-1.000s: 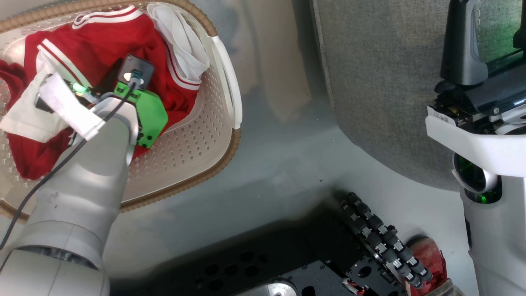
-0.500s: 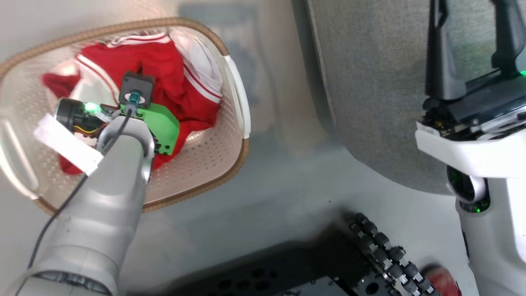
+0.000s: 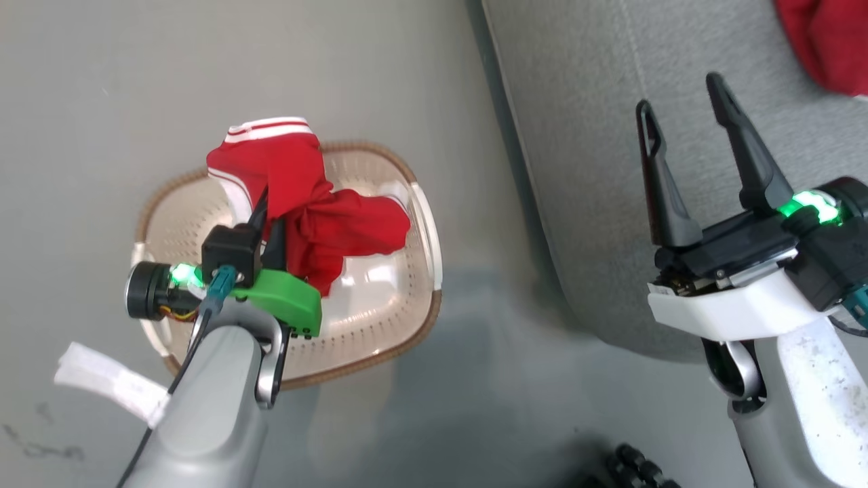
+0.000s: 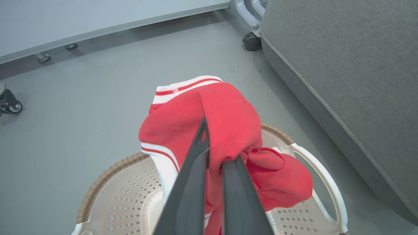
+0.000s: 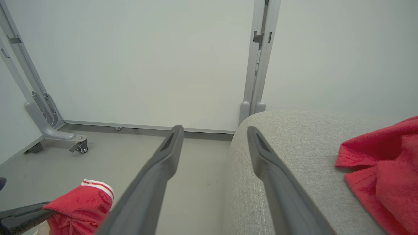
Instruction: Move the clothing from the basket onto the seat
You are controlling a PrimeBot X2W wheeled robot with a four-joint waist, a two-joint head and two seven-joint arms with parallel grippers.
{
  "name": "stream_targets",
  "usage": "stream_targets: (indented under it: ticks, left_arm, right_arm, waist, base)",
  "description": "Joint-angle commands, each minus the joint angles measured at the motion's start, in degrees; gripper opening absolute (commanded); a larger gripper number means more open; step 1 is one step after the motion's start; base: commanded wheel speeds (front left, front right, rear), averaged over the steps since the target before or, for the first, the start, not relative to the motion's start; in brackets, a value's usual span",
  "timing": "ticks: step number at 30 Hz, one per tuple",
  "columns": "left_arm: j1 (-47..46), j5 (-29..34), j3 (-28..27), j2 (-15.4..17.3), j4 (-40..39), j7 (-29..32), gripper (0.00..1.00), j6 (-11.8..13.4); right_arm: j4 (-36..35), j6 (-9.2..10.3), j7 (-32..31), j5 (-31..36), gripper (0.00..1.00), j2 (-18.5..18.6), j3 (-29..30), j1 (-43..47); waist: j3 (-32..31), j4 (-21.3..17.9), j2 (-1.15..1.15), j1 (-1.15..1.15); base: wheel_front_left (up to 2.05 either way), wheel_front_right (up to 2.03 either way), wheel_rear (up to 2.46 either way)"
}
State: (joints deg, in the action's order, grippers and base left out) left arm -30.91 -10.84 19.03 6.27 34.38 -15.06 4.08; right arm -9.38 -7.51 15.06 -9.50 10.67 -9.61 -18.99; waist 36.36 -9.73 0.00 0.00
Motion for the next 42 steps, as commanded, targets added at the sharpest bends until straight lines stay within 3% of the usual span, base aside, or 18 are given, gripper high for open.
stream_targets:
  ticks: [1, 12, 24, 33, 42]
  left_arm:
    - [2.76, 0.27, -0.75, 0.1, -2.09, -0.1, 0.0, -0.15]
    - [13.36, 1.64, -6.25, -1.4, -17.64, -0.1, 0.0, -2.07]
    - [19.86, -1.44, -10.38, -3.02, -25.34, -0.11, 0.0, -5.95]
    - [20.18, -1.97, -8.15, -3.32, -28.36, -0.1, 0.0, -6.85]
    - [16.41, -4.47, -0.88, -3.28, -31.15, -0.1, 0.0, -5.48]
  right_arm:
    - [0.41, 0.04, 0.17, 0.3, 1.0, -0.16, 0.19, 1.64]
    - [3.34, 0.04, 0.17, 0.68, 1.0, -0.46, -1.9, 8.71]
    - [5.87, 0.04, 0.17, 0.26, 1.0, -1.15, -6.95, 14.77]
    - [6.33, 0.04, 0.16, -0.7, 1.0, -1.62, -10.47, 15.3]
    - [7.21, 0.04, 0.16, -2.59, 1.0, -3.57, -15.46, 11.67]
  waist:
    - [-12.16, 3.15, 0.0, 0.0]
    - [-23.73, 2.77, 0.0, 0.0]
    - [-32.69, 1.46, 0.0, 0.0]
    - [-33.16, 1.06, 0.0, 0.0]
    - [-31.26, 1.21, 0.0, 0.0]
  base:
    - [0.0, 0.0, 0.0]
    - [0.0, 0.0, 0.0]
    - [0.0, 0.0, 0.0]
    - [0.0, 0.0, 0.0]
    - [0.0, 0.0, 0.0]
